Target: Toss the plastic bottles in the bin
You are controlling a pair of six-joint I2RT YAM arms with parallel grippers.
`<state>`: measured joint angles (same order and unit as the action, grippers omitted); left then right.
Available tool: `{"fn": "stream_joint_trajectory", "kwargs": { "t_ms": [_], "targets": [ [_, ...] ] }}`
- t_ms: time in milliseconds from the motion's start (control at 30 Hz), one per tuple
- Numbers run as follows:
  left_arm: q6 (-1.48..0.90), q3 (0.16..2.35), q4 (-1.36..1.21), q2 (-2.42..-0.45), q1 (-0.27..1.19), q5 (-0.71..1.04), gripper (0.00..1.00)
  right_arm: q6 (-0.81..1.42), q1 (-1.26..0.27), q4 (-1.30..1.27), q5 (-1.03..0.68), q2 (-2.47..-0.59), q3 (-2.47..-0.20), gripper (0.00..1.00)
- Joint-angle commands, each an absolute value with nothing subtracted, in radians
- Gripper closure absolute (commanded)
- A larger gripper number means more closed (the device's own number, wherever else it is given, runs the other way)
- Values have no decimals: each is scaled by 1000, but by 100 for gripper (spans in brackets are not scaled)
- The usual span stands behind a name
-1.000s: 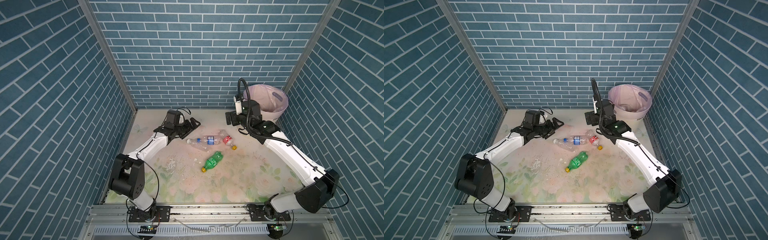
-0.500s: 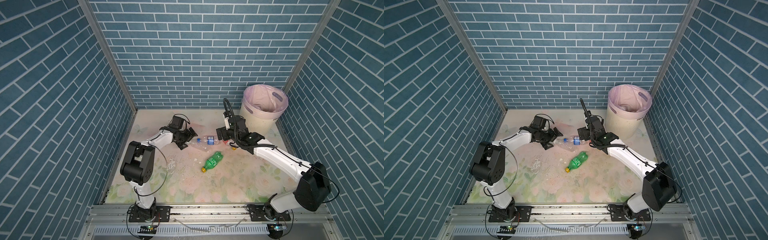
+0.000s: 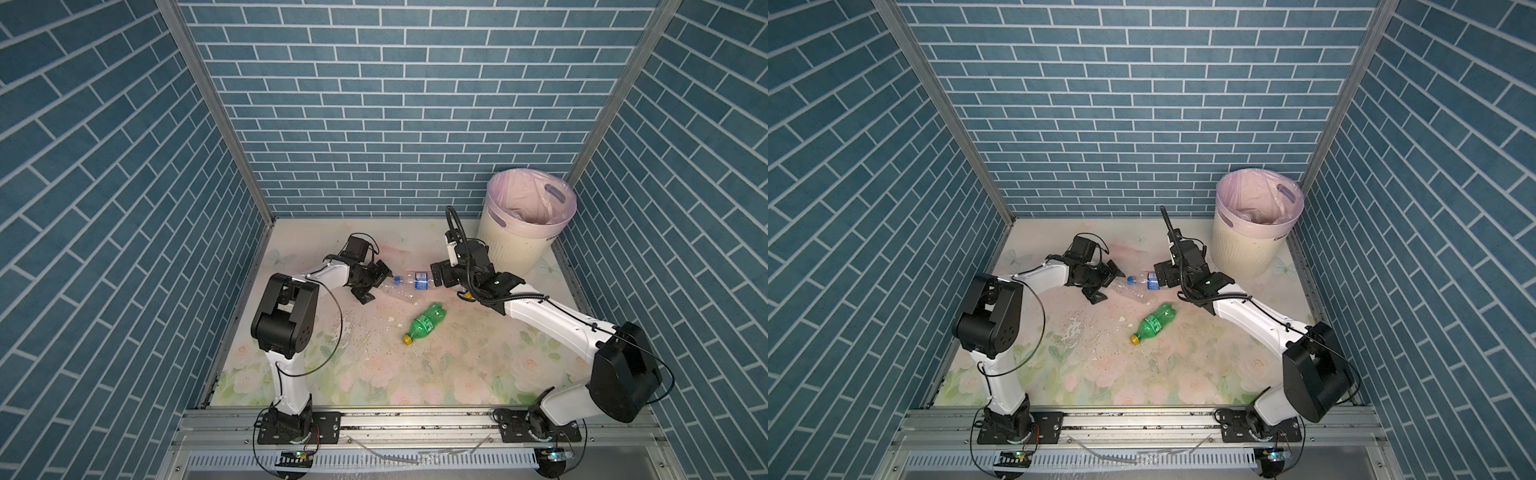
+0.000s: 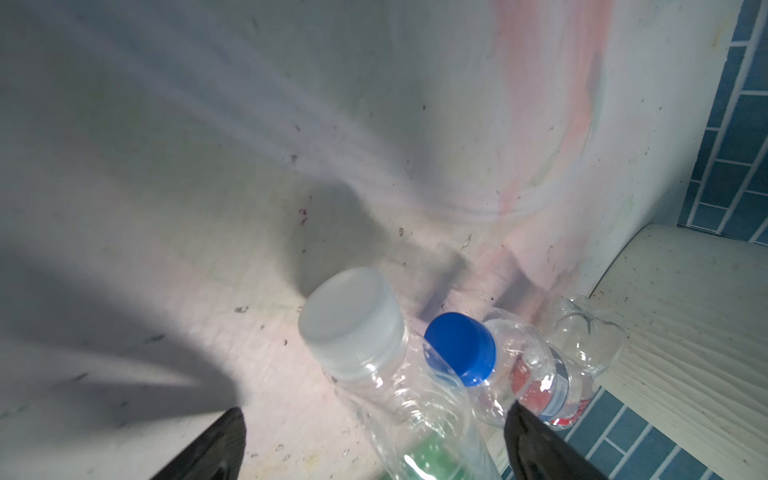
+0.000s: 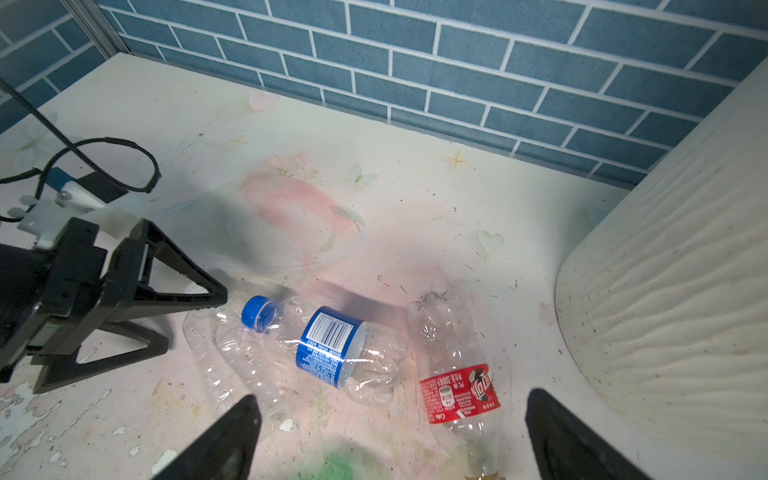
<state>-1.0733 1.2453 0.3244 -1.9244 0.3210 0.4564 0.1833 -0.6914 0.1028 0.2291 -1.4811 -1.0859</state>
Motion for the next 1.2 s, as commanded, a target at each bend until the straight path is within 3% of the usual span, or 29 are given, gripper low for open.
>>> {"fn": "stream_joint_trajectory", "kwargs": {
  "t_ms": [0, 1167],
  "targets": [
    [-1079, 1271, 317, -1951, 316, 456, 5, 174, -707, 72, 215, -1515, -1078, 1],
    [-1038, 1286, 299, -1991, 316, 502, 55, 184, -721, -1, 198, -1516, -1008, 1]
  ]
}}
